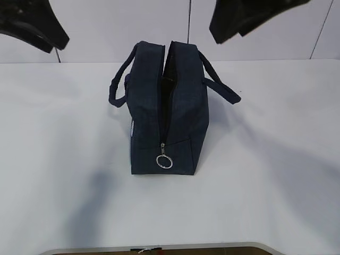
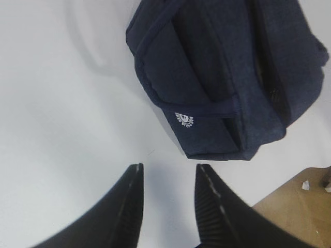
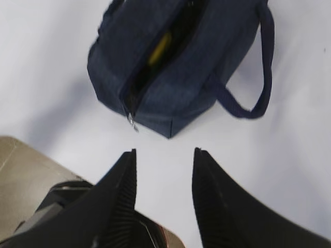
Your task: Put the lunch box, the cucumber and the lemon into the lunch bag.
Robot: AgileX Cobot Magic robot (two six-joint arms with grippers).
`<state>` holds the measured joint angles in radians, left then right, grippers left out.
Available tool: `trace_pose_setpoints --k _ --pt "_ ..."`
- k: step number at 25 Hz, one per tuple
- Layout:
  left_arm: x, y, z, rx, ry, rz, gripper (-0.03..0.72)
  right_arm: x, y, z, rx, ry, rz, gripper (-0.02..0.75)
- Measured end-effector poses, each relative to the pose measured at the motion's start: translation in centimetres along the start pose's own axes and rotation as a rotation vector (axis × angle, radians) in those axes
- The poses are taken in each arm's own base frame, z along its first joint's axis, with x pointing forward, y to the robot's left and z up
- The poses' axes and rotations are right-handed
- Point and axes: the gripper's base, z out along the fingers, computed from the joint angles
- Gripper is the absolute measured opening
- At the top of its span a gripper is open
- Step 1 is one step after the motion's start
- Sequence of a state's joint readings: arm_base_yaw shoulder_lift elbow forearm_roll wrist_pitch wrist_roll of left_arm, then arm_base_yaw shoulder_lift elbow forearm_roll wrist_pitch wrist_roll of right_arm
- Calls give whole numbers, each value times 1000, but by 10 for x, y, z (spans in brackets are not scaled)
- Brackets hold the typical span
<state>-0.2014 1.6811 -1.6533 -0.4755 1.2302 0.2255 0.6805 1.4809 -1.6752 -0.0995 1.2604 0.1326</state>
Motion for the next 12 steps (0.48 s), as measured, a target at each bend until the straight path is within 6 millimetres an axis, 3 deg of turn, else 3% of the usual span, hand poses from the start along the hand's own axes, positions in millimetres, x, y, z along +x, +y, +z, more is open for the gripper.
trace_pose_setpoints --k 3,12 --pt "5 -7 -22 -44 -40 31 239 16 -1 2 0 9 -4 302" --pt "22 -33 -75 -57 -154 90 239 66 -3 16 -38 -236 -56 301"
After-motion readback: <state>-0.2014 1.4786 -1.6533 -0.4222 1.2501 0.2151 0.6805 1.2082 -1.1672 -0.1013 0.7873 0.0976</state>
